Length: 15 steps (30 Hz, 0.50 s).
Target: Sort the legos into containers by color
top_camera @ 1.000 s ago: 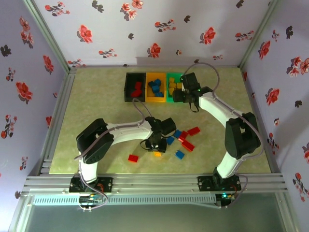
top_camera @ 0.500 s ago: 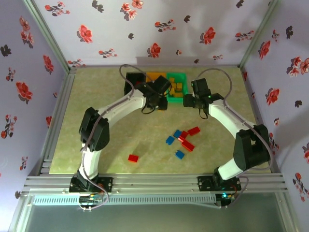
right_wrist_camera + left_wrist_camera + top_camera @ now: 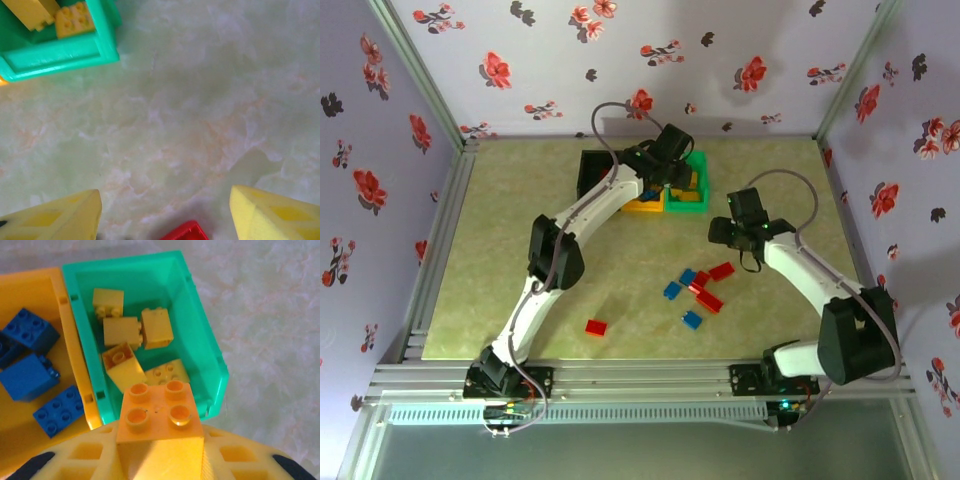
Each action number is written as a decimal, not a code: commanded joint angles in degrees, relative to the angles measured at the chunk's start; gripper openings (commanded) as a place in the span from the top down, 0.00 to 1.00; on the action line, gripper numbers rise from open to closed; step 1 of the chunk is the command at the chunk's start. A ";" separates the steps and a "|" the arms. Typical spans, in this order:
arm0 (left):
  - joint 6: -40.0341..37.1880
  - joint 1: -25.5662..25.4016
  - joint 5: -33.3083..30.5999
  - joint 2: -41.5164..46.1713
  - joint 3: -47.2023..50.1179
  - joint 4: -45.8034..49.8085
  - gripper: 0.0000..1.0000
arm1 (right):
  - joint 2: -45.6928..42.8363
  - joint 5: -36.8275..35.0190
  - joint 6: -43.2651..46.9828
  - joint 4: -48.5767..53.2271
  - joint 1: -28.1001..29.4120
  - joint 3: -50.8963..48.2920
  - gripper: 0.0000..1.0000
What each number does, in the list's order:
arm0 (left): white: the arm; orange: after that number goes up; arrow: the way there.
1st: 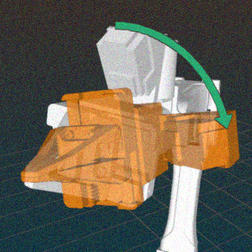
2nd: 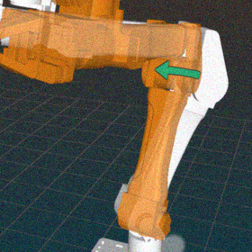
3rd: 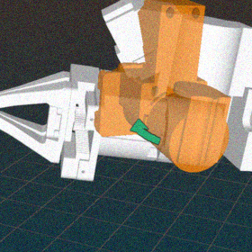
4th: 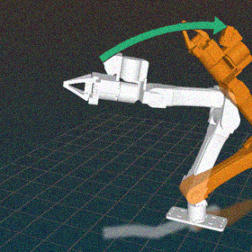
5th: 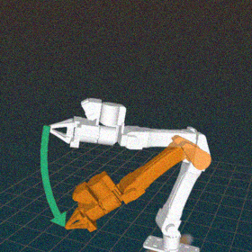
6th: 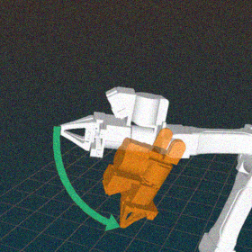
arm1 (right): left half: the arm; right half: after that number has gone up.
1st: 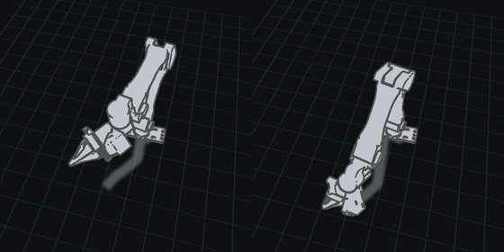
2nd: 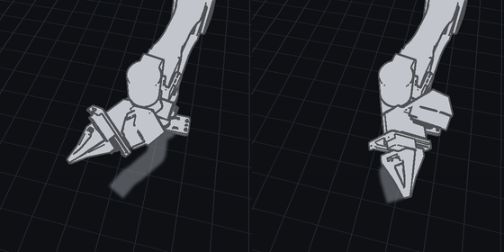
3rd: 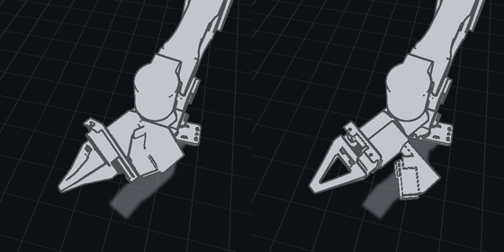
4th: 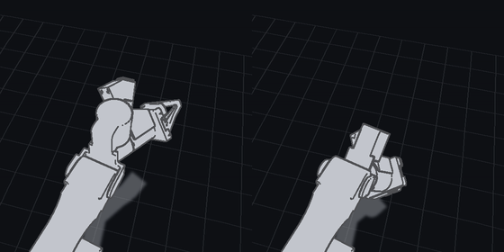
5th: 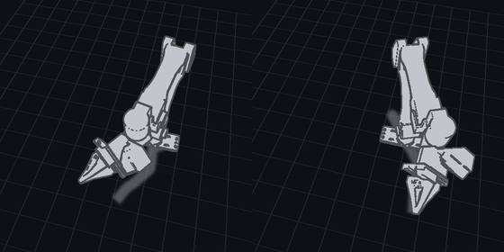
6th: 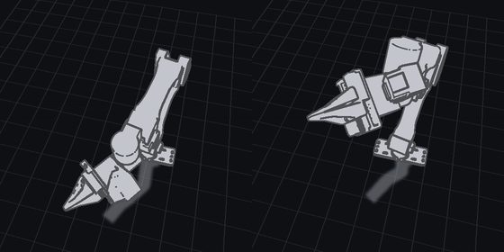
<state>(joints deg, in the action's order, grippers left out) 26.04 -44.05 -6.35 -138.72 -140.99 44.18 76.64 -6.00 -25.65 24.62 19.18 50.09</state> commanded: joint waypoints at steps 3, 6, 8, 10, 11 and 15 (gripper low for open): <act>-2.09 1.02 0.81 -1.38 2.31 -14.17 0.65 | -4.93 -1.22 -6.07 -2.39 2.40 -4.24 0.31; -1.44 1.07 0.33 -1.96 4.34 -20.47 0.63 | -5.61 -2.29 -7.23 -1.97 4.07 -5.24 0.31; -1.42 1.07 0.07 -2.83 5.05 -24.02 0.61 | -5.53 -2.88 -7.98 -1.13 4.84 -5.51 0.31; -1.71 1.07 -0.15 -4.43 4.52 -26.28 0.59 | -5.57 -3.62 -9.03 -0.64 5.58 -5.91 0.31; -1.74 1.07 -0.39 -5.57 3.49 -26.68 0.57 | -5.70 -3.98 -9.53 -0.37 5.90 -6.19 0.31; -2.65 1.18 -0.36 -9.78 -1.09 -27.37 0.39 | -6.15 -4.28 -11.85 0.08 6.86 -7.17 0.30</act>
<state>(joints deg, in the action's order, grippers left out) 24.82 -43.20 -6.02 -145.32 -138.80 20.47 71.83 -8.01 -34.20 23.94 25.26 43.92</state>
